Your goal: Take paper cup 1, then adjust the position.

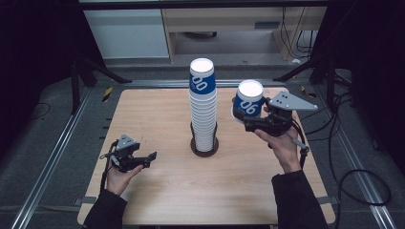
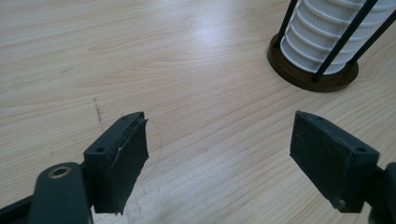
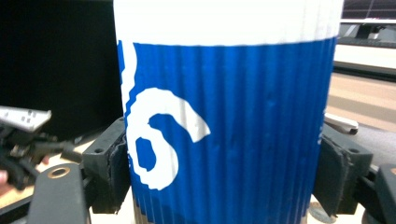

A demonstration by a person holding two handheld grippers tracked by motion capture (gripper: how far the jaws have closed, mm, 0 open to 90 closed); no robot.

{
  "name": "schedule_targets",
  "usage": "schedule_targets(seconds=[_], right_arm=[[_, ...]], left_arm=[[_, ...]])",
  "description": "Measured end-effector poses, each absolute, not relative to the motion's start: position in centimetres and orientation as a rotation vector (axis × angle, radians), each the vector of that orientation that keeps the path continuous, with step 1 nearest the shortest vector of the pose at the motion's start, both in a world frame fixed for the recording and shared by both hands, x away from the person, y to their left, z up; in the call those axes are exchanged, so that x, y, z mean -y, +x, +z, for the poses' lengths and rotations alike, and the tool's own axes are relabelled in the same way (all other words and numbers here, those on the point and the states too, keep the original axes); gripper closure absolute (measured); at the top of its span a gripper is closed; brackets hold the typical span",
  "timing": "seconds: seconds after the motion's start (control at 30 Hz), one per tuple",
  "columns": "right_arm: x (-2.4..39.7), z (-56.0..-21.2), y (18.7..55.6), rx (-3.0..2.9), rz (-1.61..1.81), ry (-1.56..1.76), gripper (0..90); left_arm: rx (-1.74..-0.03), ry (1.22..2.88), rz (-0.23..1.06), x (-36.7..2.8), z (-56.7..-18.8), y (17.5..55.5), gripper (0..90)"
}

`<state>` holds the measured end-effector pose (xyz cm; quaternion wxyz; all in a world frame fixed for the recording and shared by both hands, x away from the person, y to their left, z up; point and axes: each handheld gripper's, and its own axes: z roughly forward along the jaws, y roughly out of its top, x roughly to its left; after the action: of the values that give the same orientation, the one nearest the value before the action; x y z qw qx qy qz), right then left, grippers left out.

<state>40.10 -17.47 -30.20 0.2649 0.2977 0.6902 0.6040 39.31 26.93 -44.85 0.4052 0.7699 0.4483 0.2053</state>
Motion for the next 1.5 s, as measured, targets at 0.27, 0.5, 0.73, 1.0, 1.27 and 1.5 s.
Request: schedule_targets(seconds=[0.27,0.5,0.73,1.0,1.27,1.5], right_arm=[[17.8,-33.8,39.5,-1.972,1.59,0.794,20.4],[18.1,-36.3,39.2,-2.063,1.604,0.762,20.4],[17.6,-38.1,38.9,-2.15,1.552,0.725,20.3],[16.5,-39.5,38.6,-2.251,1.479,0.632,20.4],[14.6,-40.6,38.7,-2.352,1.449,0.507,20.3],[12.8,-41.5,38.8,-2.425,1.439,0.417,20.3]], left_arm=[[-1.115,1.952,0.508,-26.6,-44.8,39.2,18.5],[-1.092,1.963,0.498,-26.3,-44.4,39.0,18.4],[-1.056,1.97,0.481,-25.9,-43.8,38.7,18.3],[-0.99,1.986,0.445,-25.0,-43.0,38.2,18.1],[-0.91,2.007,0.399,-24.0,-42.6,37.7,18.0],[-0.843,2.019,0.373,-23.1,-42.0,37.1,17.9]])
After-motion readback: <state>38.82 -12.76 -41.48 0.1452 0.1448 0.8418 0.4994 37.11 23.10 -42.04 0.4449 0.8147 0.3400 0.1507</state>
